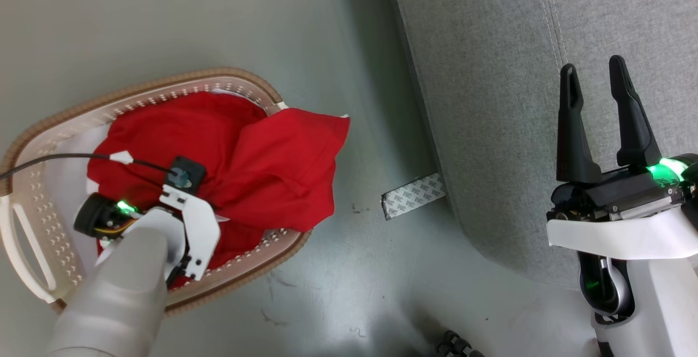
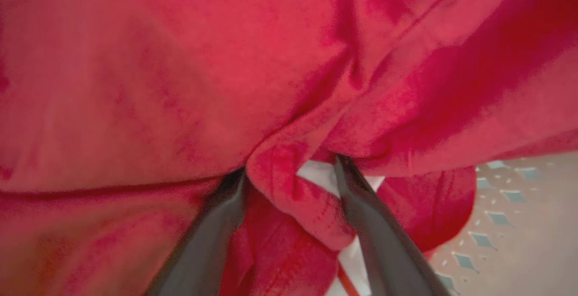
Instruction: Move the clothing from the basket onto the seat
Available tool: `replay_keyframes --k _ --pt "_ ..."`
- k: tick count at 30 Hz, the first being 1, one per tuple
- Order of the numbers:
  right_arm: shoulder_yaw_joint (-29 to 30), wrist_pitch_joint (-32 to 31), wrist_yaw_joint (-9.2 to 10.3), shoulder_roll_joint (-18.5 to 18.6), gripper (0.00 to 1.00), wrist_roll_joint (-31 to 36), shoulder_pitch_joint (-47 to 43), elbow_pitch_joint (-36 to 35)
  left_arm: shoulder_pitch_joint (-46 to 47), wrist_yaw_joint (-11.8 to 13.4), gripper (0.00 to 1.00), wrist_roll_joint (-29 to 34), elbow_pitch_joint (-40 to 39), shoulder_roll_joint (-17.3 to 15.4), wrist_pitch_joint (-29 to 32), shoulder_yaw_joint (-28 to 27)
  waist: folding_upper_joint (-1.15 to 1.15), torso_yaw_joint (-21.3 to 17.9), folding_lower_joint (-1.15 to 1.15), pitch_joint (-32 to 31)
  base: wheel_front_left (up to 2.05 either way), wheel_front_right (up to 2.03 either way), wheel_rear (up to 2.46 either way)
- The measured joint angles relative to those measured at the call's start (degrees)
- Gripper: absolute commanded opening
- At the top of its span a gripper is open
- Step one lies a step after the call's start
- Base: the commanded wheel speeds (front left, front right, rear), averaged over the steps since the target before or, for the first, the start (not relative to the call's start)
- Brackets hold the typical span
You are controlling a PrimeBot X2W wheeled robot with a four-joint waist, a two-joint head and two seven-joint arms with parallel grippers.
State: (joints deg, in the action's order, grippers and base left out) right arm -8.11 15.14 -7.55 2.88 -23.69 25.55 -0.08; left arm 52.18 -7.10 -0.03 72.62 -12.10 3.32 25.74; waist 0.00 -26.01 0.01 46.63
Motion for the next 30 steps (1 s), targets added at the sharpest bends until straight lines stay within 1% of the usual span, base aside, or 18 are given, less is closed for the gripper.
replay_keyframes --k 1,2,3,10,12,15,24,25,30 --pt "-0.12 0.0 0.0 0.0 1.0 -0.07 0.01 0.02 0.02 0.0 0.37 -0.03 0.1 -0.13 0.05 0.03 0.0 -0.17 0.0 0.17 0.0 0.0 0.0" --pt "-0.23 0.0 0.0 0.0 1.0 -0.09 0.02 0.03 0.03 0.0 0.22 -0.12 0.21 -0.23 0.04 0.04 0.0 -0.28 0.0 0.28 0.0 0.0 0.0" --pt "-0.29 0.0 0.0 0.0 1.0 -0.09 0.02 0.1 0.03 0.0 0.0 -0.3 0.29 -0.27 -0.02 0.04 0.0 -0.33 0.0 0.3 0.0 0.0 0.0" --pt "-0.4 0.0 0.0 0.0 1.0 0.45 0.02 1.18 -1.13 -0.01 0.0 -1.23 0.69 0.25 -2.49 0.4 0.0 0.08 0.0 -1.5 0.0 0.0 0.0" --pt "-0.32 0.0 0.0 -0.01 1.0 0.65 -0.01 1.48 -2.02 -0.01 0.0 -1.6 0.79 0.94 -4.0 0.55 0.0 0.32 0.0 -2.81 0.0 0.0 0.0" --pt "-0.08 0.0 0.0 -0.02 1.0 1.88 -0.33 2.02 -3.19 -0.12 0.0 -2.57 0.82 2.8 -6.22 0.59 0.0 0.93 -0.01 -5.33 0.0 0.0 0.0" --pt "1.2 0.0 0.0 -0.07 1.0 6.35 -3.24 3.8 -6.18 -0.42 0.0 -6.8 0.63 7.55 -13.99 1.05 0.0 4.39 -0.01 -15.61 0.0 0.0 0.0" --pt "1.25 0.0 0.0 -0.05 1.0 6.91 -4.03 4.3 -7.04 -0.42 0.0 -8.06 0.04 8.26 -15.18 1.71 0.0 5.46 -0.01 -18.08 0.0 0.0 0.0" --pt "1.14 0.0 0.0 -0.05 1.0 7.66 -6.42 5.54 -9.27 -0.42 0.0 -11.96 -3.15 9.03 -17.46 3.77 0.0 8.27 -0.01 -24.48 0.0 0.0 0.0"
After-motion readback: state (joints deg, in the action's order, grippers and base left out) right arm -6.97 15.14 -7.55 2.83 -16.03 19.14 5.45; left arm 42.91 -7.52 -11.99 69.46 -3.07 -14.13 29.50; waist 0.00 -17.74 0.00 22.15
